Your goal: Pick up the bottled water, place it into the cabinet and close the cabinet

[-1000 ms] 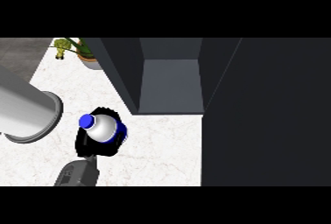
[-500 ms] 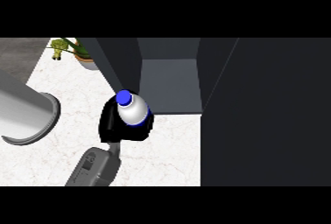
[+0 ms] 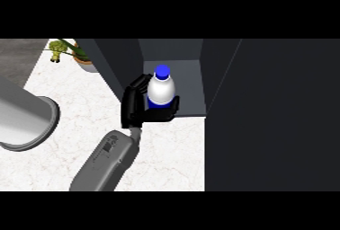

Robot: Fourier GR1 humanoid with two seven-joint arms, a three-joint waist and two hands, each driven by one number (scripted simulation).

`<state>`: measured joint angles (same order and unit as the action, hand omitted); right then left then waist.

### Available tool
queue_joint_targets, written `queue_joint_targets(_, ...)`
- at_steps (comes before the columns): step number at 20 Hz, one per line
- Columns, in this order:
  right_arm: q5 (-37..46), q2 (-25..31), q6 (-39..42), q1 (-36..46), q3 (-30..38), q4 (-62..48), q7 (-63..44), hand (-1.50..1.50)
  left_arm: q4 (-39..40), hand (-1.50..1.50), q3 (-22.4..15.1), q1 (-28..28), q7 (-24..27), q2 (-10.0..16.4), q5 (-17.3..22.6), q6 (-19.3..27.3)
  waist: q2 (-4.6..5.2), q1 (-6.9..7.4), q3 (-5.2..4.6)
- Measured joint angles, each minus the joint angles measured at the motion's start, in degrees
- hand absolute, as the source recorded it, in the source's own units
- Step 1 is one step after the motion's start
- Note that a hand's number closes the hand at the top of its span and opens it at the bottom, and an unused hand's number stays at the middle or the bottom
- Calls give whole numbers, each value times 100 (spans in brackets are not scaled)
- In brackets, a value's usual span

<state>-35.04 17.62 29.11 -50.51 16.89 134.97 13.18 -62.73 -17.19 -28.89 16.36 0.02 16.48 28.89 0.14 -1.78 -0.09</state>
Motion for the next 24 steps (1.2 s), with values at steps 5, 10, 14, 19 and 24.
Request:
queue_joint_targets(5,-82,68,-17,36,43,-9,-50,-150,697,150,38,-527,-87,3,46,235,10,-13,-1)
queue_joint_targets(10,-169,116,-15,21,97,-20,-72,-150,1460,150,189,-1091,-13,0,349,302,24,-61,-4)
queue_joint_targets(14,-221,78,11,58,-4,-49,-86,-150,2144,150,332,-1538,223,0,530,277,38,-100,-4)
queue_joint_targets(19,-296,198,69,111,127,-83,-90,-150,2940,150,541,-2156,501,0,625,344,56,-141,-4)
queue_joint_targets(24,-369,219,166,63,202,-101,-18,-150,3644,150,705,-2617,794,-1,575,438,69,-183,-4)
